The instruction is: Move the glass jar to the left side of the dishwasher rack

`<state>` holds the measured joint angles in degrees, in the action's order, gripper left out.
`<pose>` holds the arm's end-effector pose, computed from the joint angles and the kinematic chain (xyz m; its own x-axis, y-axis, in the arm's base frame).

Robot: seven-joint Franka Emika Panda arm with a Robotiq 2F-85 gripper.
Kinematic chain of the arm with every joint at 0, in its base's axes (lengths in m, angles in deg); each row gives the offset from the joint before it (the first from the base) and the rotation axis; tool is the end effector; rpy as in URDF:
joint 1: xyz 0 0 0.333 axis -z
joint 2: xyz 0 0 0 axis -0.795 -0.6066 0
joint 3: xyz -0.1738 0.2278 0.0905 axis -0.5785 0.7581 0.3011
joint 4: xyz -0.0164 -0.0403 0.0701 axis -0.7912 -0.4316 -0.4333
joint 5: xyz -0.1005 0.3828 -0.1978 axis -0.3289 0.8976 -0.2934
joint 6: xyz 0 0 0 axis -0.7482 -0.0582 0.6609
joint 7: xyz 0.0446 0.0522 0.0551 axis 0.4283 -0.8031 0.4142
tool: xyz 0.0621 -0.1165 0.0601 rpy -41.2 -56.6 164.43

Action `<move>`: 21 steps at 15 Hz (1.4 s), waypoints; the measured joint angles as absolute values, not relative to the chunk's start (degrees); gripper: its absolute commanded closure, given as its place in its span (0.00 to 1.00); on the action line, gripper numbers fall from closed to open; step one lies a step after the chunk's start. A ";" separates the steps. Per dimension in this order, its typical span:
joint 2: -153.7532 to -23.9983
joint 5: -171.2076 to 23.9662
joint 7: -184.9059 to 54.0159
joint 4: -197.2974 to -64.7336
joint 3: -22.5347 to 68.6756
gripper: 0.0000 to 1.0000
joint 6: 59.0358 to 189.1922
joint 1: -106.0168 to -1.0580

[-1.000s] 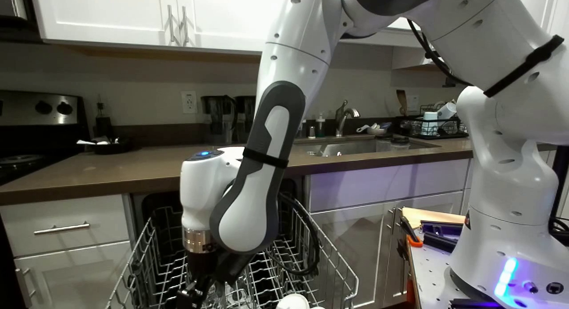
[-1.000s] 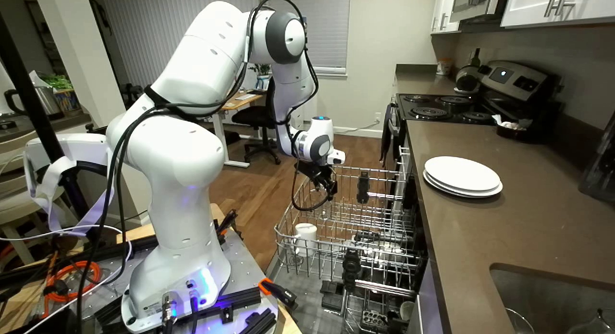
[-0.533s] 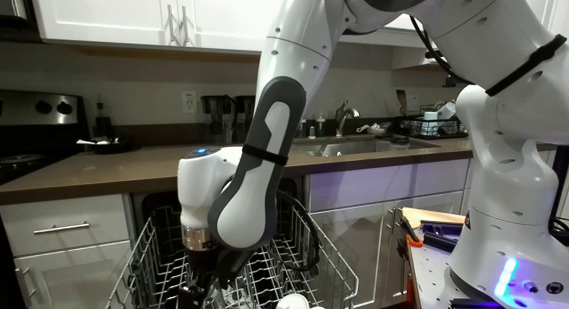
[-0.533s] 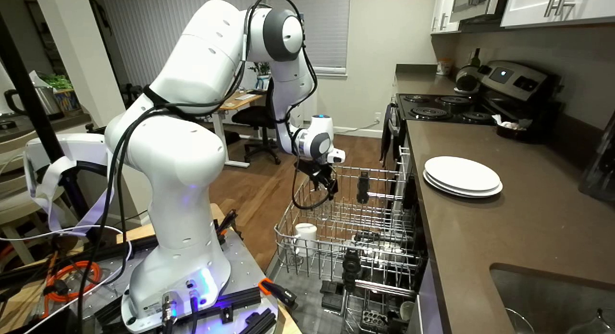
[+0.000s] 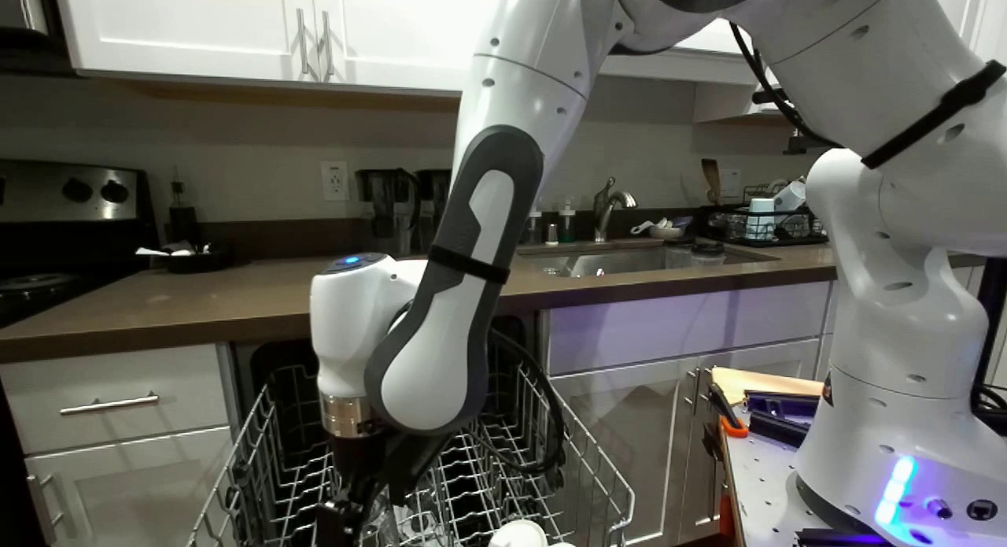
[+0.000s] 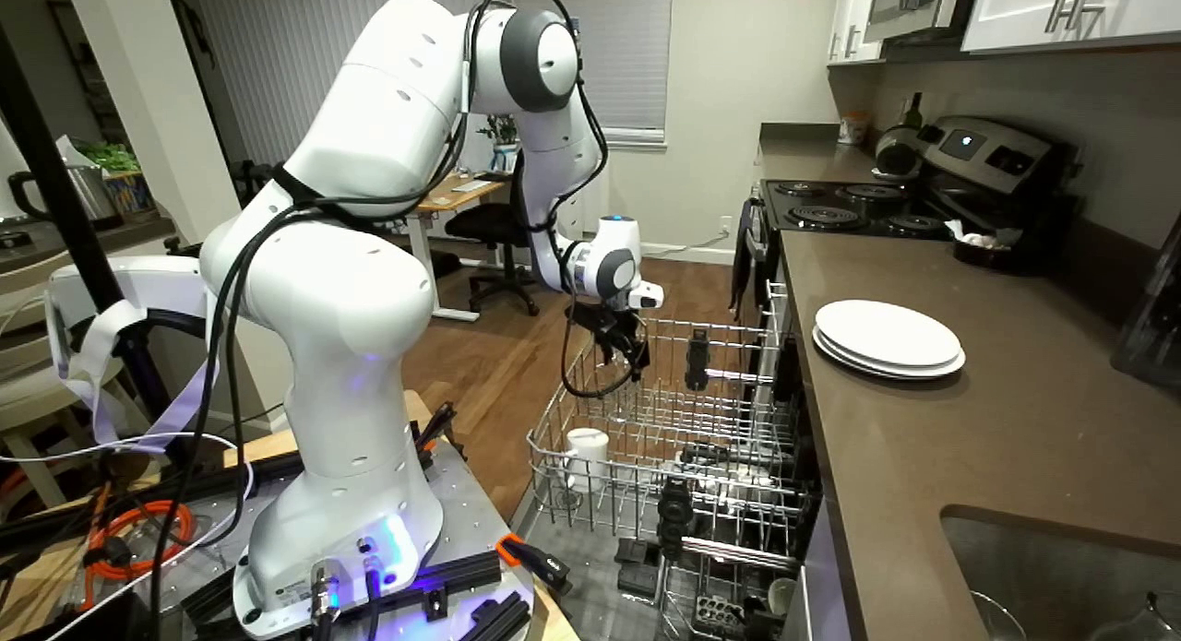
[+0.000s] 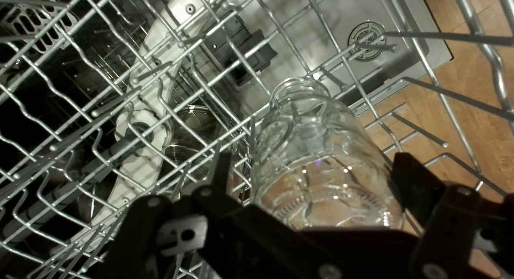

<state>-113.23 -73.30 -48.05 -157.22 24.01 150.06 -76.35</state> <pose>0.5433 0.2019 -0.0142 0.9988 0.0338 0.0355 0.0324 -0.9987 0.0400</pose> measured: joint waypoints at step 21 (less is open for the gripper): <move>-97.42 -75.21 -48.05 -168.33 23.33 0.00 146.66 -76.23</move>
